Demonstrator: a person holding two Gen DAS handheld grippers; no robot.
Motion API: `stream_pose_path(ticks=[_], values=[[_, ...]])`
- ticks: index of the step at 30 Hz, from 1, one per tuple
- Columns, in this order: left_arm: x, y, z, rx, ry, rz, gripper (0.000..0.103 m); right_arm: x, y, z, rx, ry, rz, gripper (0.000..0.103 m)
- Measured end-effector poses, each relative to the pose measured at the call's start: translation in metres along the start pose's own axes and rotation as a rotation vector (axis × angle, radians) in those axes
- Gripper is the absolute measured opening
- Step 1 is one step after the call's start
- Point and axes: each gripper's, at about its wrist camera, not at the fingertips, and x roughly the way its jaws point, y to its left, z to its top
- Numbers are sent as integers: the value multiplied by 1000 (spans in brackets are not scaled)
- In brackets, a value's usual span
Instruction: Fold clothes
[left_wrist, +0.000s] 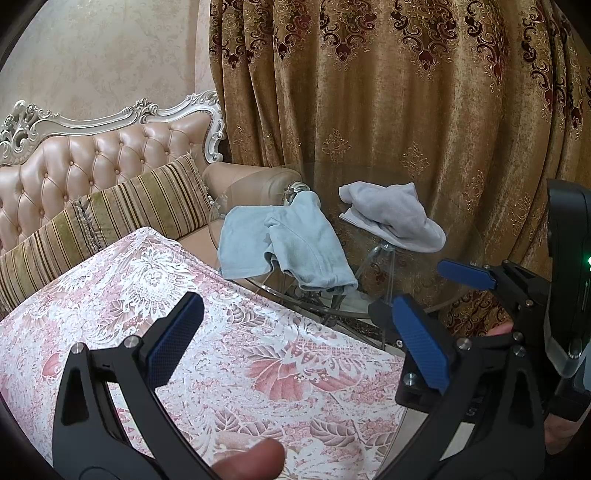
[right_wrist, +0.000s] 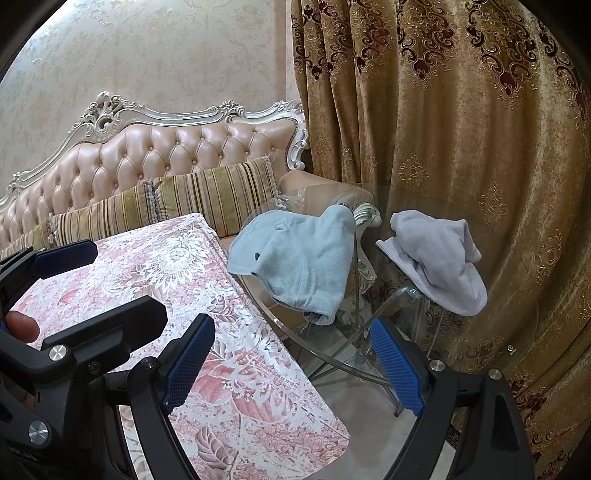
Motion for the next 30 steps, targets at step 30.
stream_pose_path(ticks=[30], values=[[1, 1, 0, -5, 1, 2, 102, 0, 0, 0, -5, -4, 0, 87]])
